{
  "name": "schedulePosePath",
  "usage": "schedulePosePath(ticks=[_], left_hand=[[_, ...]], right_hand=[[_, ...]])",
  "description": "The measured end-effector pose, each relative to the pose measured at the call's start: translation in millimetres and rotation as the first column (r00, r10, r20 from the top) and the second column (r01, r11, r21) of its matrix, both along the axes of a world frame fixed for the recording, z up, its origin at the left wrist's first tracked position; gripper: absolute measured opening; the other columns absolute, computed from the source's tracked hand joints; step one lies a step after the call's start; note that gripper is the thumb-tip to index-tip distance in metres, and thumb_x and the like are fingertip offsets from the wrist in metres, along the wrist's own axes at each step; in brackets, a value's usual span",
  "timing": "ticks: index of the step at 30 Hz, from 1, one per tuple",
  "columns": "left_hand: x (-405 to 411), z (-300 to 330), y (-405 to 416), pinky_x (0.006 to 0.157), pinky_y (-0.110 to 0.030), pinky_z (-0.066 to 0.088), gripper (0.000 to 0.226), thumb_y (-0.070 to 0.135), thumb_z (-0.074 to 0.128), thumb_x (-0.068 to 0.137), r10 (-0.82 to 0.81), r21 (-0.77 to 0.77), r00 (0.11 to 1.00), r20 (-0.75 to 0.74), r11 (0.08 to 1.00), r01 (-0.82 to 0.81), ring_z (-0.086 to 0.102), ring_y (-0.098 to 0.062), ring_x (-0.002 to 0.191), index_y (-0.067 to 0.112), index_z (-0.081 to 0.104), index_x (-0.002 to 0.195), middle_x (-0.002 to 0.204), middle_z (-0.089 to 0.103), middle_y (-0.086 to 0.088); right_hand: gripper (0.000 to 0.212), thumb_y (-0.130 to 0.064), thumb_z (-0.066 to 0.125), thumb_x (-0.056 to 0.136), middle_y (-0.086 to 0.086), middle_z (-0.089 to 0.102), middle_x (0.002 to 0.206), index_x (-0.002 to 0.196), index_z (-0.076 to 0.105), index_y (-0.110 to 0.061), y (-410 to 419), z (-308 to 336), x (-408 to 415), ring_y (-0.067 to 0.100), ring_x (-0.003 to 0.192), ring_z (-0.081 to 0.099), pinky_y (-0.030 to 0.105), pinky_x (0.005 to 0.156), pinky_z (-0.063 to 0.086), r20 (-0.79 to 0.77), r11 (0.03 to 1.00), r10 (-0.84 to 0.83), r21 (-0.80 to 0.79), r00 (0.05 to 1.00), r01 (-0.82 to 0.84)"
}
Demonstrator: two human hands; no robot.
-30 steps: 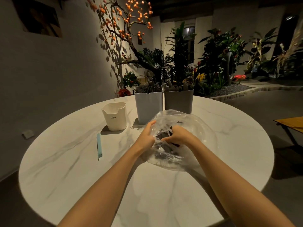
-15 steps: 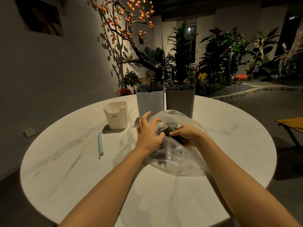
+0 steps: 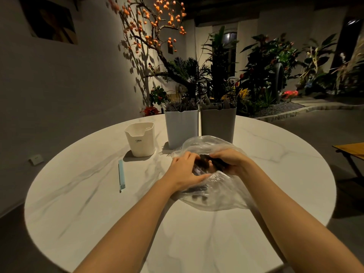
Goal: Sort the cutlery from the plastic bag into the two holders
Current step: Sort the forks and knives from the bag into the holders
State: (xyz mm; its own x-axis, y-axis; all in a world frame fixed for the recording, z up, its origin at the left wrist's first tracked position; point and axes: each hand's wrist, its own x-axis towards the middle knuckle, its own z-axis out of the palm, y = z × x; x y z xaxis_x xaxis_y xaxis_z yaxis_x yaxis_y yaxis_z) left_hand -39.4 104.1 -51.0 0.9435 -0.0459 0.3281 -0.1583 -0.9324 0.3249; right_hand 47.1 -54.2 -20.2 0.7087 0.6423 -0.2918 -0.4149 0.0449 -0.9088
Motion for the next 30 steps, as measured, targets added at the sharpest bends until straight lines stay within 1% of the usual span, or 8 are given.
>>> schedulePosePath(ticks=[6, 11, 15, 17, 19, 21, 26, 30], left_hand=[[-2.0, 4.5, -1.7, 0.108, -0.033, 0.027, 0.067, 0.064, 0.063, 0.078, -0.044, -0.007, 0.998, 0.034, 0.999, 0.044, 0.037, -0.01, 0.112, 0.028, 0.041, 0.13, 0.131, 0.04, 0.005], [-2.0, 4.4, 0.4, 0.108, -0.035, 0.03, 0.073, 0.064, 0.067, 0.075, -0.085, -0.028, 0.996, -0.029, 0.996, 0.085, 0.035, -0.011, 0.114, 0.027, 0.04, 0.133, 0.136, 0.037, 0.004], [1.8, 0.8, 1.7, 0.11, -0.038, 0.032, 0.072, 0.055, 0.068, 0.079, -0.044, -0.06, 0.998, -0.049, 0.997, 0.041, 0.037, -0.013, 0.118, 0.025, 0.036, 0.137, 0.139, 0.038, 0.002], [5.3, -3.3, 3.0, 0.109, -0.044, 0.038, 0.07, 0.048, 0.065, 0.082, 0.008, -0.125, 0.999, -0.037, 0.992, -0.013, 0.041, -0.021, 0.125, 0.027, 0.031, 0.14, 0.142, 0.037, 0.0], [7.4, -5.6, 5.1, 0.108, -0.045, 0.04, 0.063, 0.036, 0.059, 0.089, 0.048, -0.216, 0.998, -0.045, 0.975, -0.056, 0.043, -0.023, 0.127, 0.026, 0.028, 0.143, 0.146, 0.036, -0.001], [8.4, -6.0, 8.1, 0.11, -0.046, 0.038, 0.055, 0.026, 0.052, 0.094, 0.071, -0.282, 0.997, -0.036, 0.956, -0.078, 0.043, -0.023, 0.128, 0.024, 0.03, 0.144, 0.148, 0.037, -0.002], [7.8, -2.9, 12.1, 0.112, -0.041, 0.035, 0.057, 0.005, 0.052, 0.089, 0.073, -0.41, 0.997, -0.033, 0.909, -0.08, 0.042, -0.022, 0.129, 0.018, 0.034, 0.142, 0.143, 0.042, -0.006], [5.4, -3.5, 12.9, 0.104, -0.033, 0.04, 0.055, 0.002, 0.047, 0.09, 0.05, -0.415, 0.995, -0.092, 0.906, -0.084, 0.048, -0.022, 0.123, 0.019, 0.037, 0.141, 0.137, 0.048, -0.006]], right_hand=[[0.016, 0.0, 0.037, 0.099, 0.012, 0.049, 0.074, 0.107, 0.049, 0.007, 8.5, -3.4, 12.1, 0.013, 0.057, 0.05, 0.018, 0.04, 0.045, -0.208, 0.969, -0.132, 0.177, 0.969, 0.17], [0.018, -0.001, 0.044, 0.098, 0.014, 0.055, 0.07, 0.087, 0.056, 0.006, 9.8, -2.9, 13.1, 0.014, 0.046, 0.056, 0.02, 0.038, 0.048, -0.248, 0.933, -0.262, 0.183, 0.933, 0.31], [0.009, 0.004, 0.045, 0.094, 0.016, 0.054, 0.074, 0.089, 0.053, 0.005, 1.8, 0.7, 10.6, 0.011, 0.053, 0.054, 0.016, 0.034, 0.044, -0.345, 0.943, -0.197, 0.19, 0.918, 0.273], [0.011, 0.004, 0.04, 0.095, 0.015, 0.052, 0.075, 0.093, 0.051, 0.005, -3.1, 3.4, 7.9, 0.011, 0.055, 0.051, 0.013, 0.034, 0.039, -0.279, 0.977, -0.135, 0.123, 0.951, 0.175], [0.016, 0.0, 0.039, 0.099, 0.017, 0.052, 0.083, 0.107, 0.05, 0.009, -5.7, 6.3, 1.9, 0.012, 0.059, 0.049, 0.013, 0.038, 0.04, -0.067, 0.999, -0.029, -0.03, 0.997, 0.027], [0.024, -0.001, 0.039, 0.101, 0.018, 0.054, 0.09, 0.12, 0.048, 0.01, -6.2, 9.3, -5.1, 0.011, 0.056, 0.051, 0.015, 0.041, 0.042, 0.106, 0.981, 0.109, -0.169, 0.988, -0.09], [0.021, 0.0, 0.038, 0.101, 0.02, 0.056, 0.098, 0.116, 0.051, 0.003, -15.8, 18.8, -15.2, 0.011, 0.059, 0.048, 0.017, 0.046, 0.042, 0.176, 0.941, 0.249, -0.279, 0.952, -0.194], [0.019, -0.005, 0.039, 0.099, 0.013, 0.053, 0.085, 0.108, 0.054, 0.003, -18.2, 17.0, -16.8, 0.011, 0.059, 0.044, 0.018, 0.048, 0.041, 0.252, 0.865, 0.345, -0.46, 0.904, -0.202]])
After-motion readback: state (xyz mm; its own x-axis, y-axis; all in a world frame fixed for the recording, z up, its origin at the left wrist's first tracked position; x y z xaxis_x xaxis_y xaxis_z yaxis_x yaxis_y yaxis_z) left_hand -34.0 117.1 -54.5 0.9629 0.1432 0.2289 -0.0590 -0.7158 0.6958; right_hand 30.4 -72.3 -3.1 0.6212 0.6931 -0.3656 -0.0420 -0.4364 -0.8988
